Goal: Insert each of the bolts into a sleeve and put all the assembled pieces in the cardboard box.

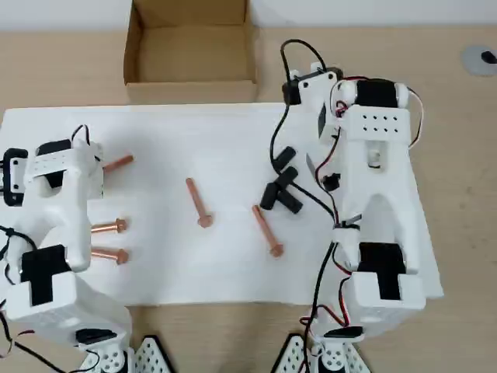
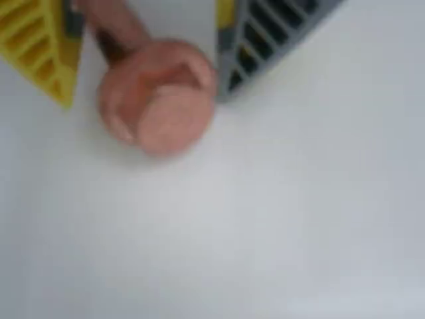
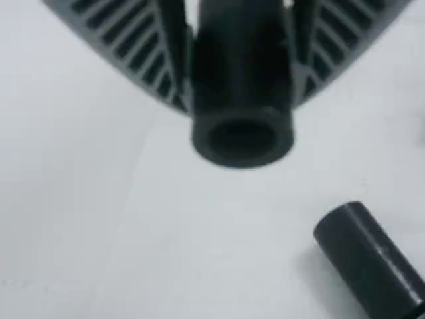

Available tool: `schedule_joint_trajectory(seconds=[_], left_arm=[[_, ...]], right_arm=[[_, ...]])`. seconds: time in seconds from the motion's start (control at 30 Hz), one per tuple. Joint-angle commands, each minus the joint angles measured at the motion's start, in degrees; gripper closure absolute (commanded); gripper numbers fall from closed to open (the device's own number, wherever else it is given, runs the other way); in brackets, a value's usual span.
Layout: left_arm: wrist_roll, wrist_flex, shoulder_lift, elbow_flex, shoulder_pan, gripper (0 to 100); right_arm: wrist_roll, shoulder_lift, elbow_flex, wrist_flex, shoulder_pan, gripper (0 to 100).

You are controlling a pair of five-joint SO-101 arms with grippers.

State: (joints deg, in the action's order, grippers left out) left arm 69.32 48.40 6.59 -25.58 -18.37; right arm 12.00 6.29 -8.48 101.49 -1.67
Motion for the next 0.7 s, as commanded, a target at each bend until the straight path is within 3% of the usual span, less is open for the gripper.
schedule_joint_trajectory(seconds=[0.0,0.17,0.43,0.67], left_arm=[[2.4,-1.0,0.5,2.4,-0.5,84],[2.6,-0.8,1.5,2.4,-0.4,84],[-2.5,-0.9,4.0,3.4,-0.6,100],[-2.8,-0.1,3.6,3.2,-0.4,99]], right_arm=[[0.4,-3.1,0.7,0.9,-0.6,98.8],[0.4,-3.2,3.1,0.9,-0.4,98.8],[0.3,-3.3,4.7,1.0,-0.5,98.8],[0.2,-3.3,4.8,1.0,-0.4,98.8]])
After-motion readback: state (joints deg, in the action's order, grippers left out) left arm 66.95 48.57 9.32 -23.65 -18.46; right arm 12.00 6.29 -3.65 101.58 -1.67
